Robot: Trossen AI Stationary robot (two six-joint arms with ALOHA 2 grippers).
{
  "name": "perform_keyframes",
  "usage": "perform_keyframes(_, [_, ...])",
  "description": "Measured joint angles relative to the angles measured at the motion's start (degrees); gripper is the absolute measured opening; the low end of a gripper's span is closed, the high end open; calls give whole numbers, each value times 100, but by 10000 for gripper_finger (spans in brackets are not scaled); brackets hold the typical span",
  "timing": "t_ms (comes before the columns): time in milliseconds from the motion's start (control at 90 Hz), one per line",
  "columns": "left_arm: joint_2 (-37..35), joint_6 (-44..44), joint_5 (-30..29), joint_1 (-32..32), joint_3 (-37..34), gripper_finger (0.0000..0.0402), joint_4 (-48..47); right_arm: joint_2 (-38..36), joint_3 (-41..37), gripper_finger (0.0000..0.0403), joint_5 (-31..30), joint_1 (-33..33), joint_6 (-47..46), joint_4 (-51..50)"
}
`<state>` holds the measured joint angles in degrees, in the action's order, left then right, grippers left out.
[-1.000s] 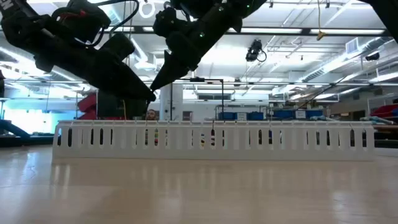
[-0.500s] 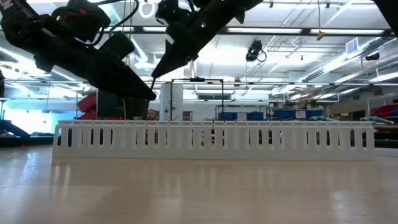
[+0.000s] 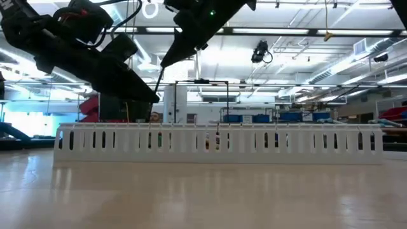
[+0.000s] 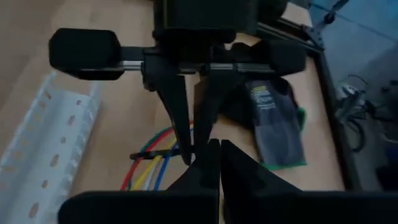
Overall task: Ziptie cables
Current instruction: Wrap the cable wires with the black zip tie
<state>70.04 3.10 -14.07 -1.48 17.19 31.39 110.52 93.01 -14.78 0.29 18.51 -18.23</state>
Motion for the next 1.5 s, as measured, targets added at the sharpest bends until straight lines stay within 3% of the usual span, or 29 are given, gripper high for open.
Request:
perform_keyframes(311, [0, 140, -342, -2, -3, 19, -218, -5, 0, 0, -912, 1, 199, 88])
perform_keyframes(656, [-3, 138, -371, -2, -4, 19, -324, -224, 0, 0, -1440, -4, 472, 580])
perform_keyframes(1500, [-7, -35, -1069, 0, 7, 18, -1027, -509, -2, 0, -1545, -454, 720, 1037])
